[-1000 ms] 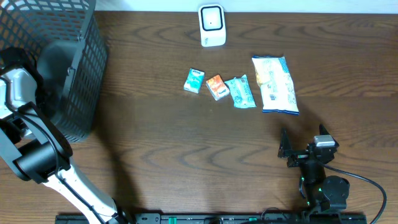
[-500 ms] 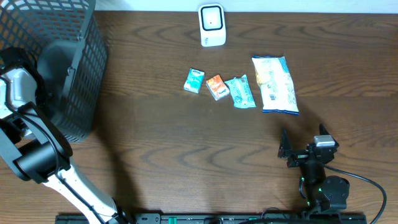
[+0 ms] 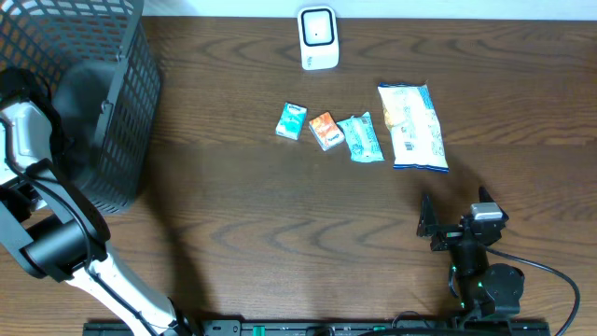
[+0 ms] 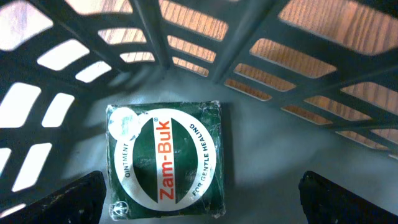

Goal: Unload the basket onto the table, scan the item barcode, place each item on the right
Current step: 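Grasp the green Zam-Buk tin with the left gripper and lift it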

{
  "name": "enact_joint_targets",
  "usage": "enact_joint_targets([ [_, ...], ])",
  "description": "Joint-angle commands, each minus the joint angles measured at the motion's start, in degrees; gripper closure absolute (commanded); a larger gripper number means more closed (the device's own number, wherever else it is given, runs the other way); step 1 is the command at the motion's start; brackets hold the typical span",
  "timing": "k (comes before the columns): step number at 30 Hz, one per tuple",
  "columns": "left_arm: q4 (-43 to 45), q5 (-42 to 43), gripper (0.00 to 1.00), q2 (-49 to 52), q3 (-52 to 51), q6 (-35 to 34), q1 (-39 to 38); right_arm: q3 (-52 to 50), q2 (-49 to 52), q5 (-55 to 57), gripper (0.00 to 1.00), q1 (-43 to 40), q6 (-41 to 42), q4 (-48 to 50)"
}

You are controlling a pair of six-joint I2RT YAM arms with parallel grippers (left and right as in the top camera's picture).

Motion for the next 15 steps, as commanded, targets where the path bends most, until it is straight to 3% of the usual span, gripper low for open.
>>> enact_joint_targets([
  [1, -0.4, 1.7, 0.02, -0.1, -0.9, -3.9, 0.3, 0.0, -0.3, -0.2, 0.01, 0.4, -0.7, -0.3],
  [5, -0.4, 0.2, 0.02, 1.0, -2.4, -6.9, 0.5, 0.0, -0.3, -0.2, 0.01, 0.4, -0.7, -0.3],
  [15, 0.3, 0.1, 0.02, 1.6, -5.2, -7.1, 0.7, 0.0, -0.3, -0.2, 0.01, 0.4, -0.7, -0.3],
])
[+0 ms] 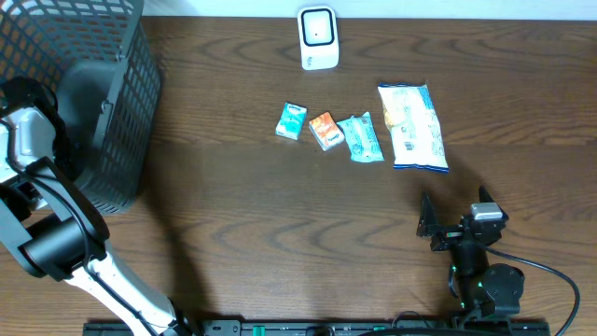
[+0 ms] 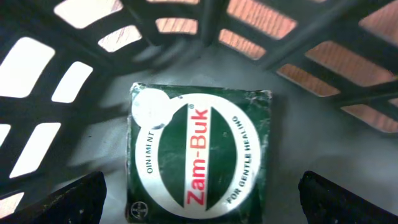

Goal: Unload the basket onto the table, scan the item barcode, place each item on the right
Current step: 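Grasp the green Zam-Buk tin with the left gripper and lift it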

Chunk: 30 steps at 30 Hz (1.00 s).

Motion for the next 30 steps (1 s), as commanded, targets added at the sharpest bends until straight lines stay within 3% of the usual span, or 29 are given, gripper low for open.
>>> enact_joint_targets([
  [1, 0.1, -1.0, 0.02, 1.2, -2.1, -1.2, 0.4, 0.0, -0.3, -0.2, 0.01, 0.4, -0.7, -0.3],
  [13, 7.0, -3.4, 0.03, 1.2, -4.2, 1.8, 0.7, 0.0, -0.3, -0.2, 0.01, 0.4, -0.7, -0.3],
  [15, 7.0, -3.4, 0.07, 1.2, -4.2, 3.1, 0.7, 0.0, -0.3, -0.2, 0.01, 0.4, -0.7, -0.2],
  [20, 7.0, -3.4, 0.38, 1.2, -4.2, 5.2, 0.7, 0.0, -0.3, -0.2, 0.01, 0.4, -0.7, -0.3],
  [30, 6.9, -3.3, 0.38, -2.7, -4.1, 6.1, 0.6, 0.0, -0.3, -0.2, 0.01, 0.4, -0.7, -0.3],
])
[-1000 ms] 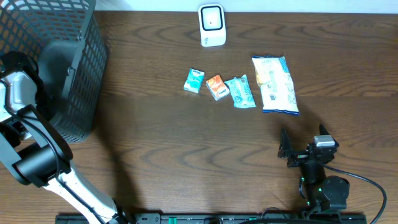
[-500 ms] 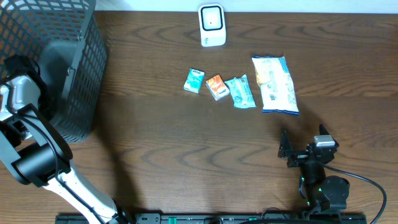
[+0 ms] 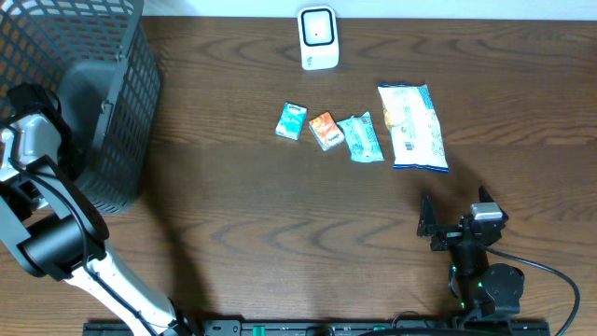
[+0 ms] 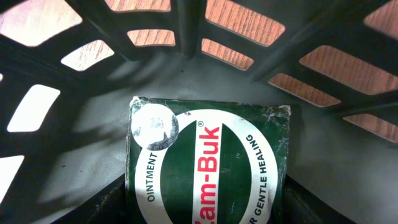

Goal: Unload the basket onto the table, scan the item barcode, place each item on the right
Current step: 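Grasp the green Zam-Buk tin with the left gripper and lift it, then carry the Zam-Buk tin under the scanner and release it on the table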

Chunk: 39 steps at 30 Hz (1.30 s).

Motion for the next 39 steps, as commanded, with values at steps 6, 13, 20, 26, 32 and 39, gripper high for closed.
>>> enact_joint_targets([
  [6, -0.1, 1.0, 0.38, -11.0, -0.3, 3.6, 0.0, 0.0, -0.3, -0.2, 0.01, 0.4, -0.7, -0.3],
  [13, -0.1, 11.5, 0.38, -23.8, -0.3, 4.0, -1.7, 0.0, -0.3, -0.2, 0.01, 0.4, -0.7, -0.3],
  [20, 2.2, 22.3, 0.38, -34.2, -0.3, 5.1, -7.6, 0.0, -0.3, -0.2, 0.01, 0.4, -0.7, -0.3],
  [26, 12.8, 24.2, 0.38, -40.2, -0.3, 19.4, -21.4, 0.0, -0.3, -0.2, 0.01, 0.4, -0.7, -0.3],
  [32, 16.8, 24.2, 0.38, -40.6, -0.3, 33.6, -34.7, 0.0, -0.3, -0.2, 0.01, 0.4, -0.7, -0.2],
  [39, 11.0, 24.2, 0.38, -35.8, -0.3, 59.6, -48.8, 0.0, -0.3, -0.2, 0.01, 0.4, -0.7, -0.2],
])
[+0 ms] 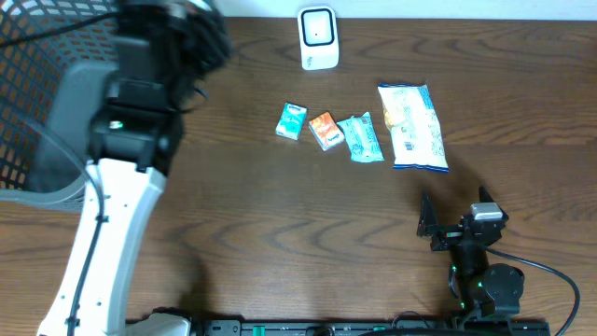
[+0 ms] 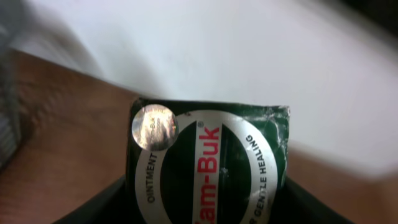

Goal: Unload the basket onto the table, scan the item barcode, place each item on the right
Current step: 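Carry the Zam-Buk tin under the scanner and release it on the table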

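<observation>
A dark green Zam-Buk ointment box (image 2: 208, 165) with a white oval label and a silver sticker fills the left wrist view. My left gripper (image 2: 205, 208) is shut on it, a black finger (image 2: 102, 205) on each side. Behind the box show blurred brown table and a white wall. In the overhead view my left arm (image 1: 131, 140) rises over the basket, its gripper end a blur near the table's far edge. The white scanner (image 1: 317, 38) stands at the back centre. My right gripper (image 1: 427, 224) rests near the front right; its jaws are too small to read.
The dark mesh basket (image 1: 37, 103) takes up the back left corner. In a row at mid-table lie a blue-white packet (image 1: 292, 121), an orange packet (image 1: 324, 130), a teal sachet (image 1: 362, 138) and a larger white snack bag (image 1: 410, 126).
My left gripper, then shut on the Zam-Buk box on the basket floor, now holds it out of the basket, over the table by the far wall. The right arm is unchanged.
At first my left gripper hung open inside the basket above the Zam-Buk box. It then stood lower over the box, fingers still apart. After that the fingers flanked the box tightly. Now the box is out of the basket, held over the table.
</observation>
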{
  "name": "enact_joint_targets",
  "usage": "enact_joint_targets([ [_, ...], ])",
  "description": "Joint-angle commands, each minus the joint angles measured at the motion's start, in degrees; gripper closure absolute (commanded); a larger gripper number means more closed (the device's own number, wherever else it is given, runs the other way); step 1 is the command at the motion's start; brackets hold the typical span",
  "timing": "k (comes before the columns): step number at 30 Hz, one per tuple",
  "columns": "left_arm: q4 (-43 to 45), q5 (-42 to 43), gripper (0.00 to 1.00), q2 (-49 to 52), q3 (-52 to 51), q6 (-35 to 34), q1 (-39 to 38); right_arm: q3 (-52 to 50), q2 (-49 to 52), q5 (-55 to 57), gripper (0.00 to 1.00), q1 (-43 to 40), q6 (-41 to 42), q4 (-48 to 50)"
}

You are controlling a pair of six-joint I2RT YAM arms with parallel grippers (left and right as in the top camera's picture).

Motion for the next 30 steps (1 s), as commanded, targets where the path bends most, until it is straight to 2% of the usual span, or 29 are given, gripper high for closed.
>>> enact_joint_targets([
  [1, -4.7, 0.1, 0.38, 4.2, 0.0, 19.3, -5.2, 0.0, -0.3, -0.2, 0.01, 0.4, -0.7, -0.2],
  [5, -9.5, 0.1, 0.37, 9.5, 0.0, 27.7, -8.0, 0.0, -0.3, -0.2, 0.01, 0.4, -0.7, -0.2],
  [8, -11.8, 0.1, 0.38, 14.3, 0.0, 30.5, -8.4, 0.0, -0.3, -0.2, 0.01, 0.4, -0.7, -0.2],
  [13, -11.4, -4.5, 0.38, 23.6, 0.0, 30.4, -8.3, 0.0, -0.3, -0.2, 0.01, 0.4, -0.7, -0.2],
  [18, -10.7, -5.5, 0.38, 31.3, 0.0, 30.2, -8.3, 0.0, -0.3, -0.2, 0.01, 0.4, -0.7, -0.2],
  [30, -10.3, -7.5, 0.37, 36.1, 0.0, 26.1, -8.3, 0.0, -0.3, -0.2, 0.01, 0.4, -0.7, -0.2],
])
